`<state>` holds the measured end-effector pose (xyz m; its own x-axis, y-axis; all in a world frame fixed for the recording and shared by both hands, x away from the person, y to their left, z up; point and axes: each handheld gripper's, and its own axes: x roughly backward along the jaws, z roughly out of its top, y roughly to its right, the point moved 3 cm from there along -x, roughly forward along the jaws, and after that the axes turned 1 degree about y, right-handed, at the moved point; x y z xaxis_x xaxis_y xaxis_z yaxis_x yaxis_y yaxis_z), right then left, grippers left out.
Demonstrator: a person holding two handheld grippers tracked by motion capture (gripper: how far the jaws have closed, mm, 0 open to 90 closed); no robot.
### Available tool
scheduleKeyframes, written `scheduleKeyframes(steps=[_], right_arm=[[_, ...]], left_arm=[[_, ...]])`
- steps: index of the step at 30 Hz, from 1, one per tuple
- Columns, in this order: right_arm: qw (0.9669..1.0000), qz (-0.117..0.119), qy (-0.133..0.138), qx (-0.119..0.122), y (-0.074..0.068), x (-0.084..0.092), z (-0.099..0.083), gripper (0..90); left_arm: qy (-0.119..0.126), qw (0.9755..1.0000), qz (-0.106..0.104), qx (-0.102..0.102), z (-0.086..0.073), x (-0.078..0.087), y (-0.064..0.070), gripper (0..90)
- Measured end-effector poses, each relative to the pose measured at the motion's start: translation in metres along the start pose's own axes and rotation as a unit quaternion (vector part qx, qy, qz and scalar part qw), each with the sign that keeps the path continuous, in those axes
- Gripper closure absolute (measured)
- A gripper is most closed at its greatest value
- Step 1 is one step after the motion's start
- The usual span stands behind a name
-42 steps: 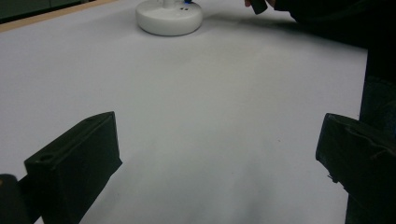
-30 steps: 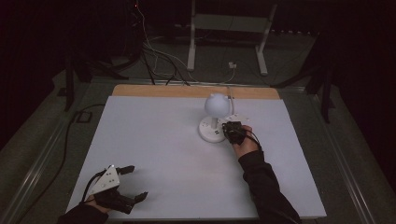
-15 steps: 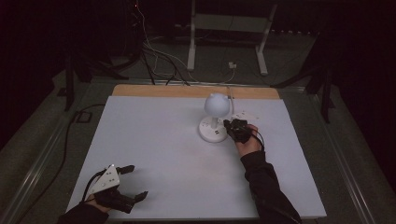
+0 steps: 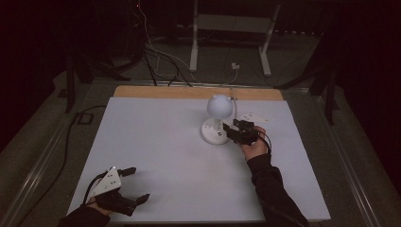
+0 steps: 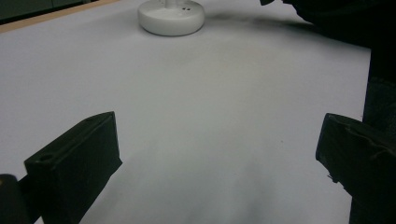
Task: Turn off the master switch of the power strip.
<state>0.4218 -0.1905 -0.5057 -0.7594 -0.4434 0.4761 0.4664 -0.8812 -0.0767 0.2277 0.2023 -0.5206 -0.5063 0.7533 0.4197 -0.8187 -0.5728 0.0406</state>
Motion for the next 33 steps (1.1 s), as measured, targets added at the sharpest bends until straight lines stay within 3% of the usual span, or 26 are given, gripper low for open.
scheduleKeyframes(steps=[2,5,9,10,14,19,27,33], right_arm=[[0.9998,0.019,-0.001,-0.002,0.001,0.001,0.000,22.2],[0.9994,0.032,-0.003,-0.015,0.003,0.006,-0.001,10.7],[0.9989,0.043,-0.009,-0.017,0.006,0.009,-0.002,5.9],[0.9982,0.056,-0.011,-0.021,0.008,0.011,-0.004,2.4],[0.9977,0.064,-0.005,-0.022,0.010,0.014,-0.005,2.0],[0.9984,0.056,-0.004,-0.001,0.009,0.020,-0.006,1.5],[0.9962,0.086,-0.004,0.007,0.003,0.037,-0.007,0.1],[0.9955,0.093,0.001,0.019,0.002,0.046,-0.011,0.1]], left_arm=[[0.001,1.0000,0.000,0.000,0.000,0.000,0.000,0.3],[0.000,1.0000,0.000,0.001,0.000,0.000,0.000,0.3],[0.001,1.0000,0.000,0.001,0.000,0.000,0.000,0.3],[0.000,1.0000,0.000,0.000,0.000,0.000,0.000,0.3],[0.001,1.0000,-0.001,0.001,0.000,0.000,0.000,0.3],[0.002,1.0000,-0.001,0.001,0.000,0.000,0.000,0.3],[0.001,1.0000,-0.002,0.000,0.000,0.000,0.000,0.3],[0.000,1.0000,-0.003,-0.001,0.000,0.000,0.000,0.3]])
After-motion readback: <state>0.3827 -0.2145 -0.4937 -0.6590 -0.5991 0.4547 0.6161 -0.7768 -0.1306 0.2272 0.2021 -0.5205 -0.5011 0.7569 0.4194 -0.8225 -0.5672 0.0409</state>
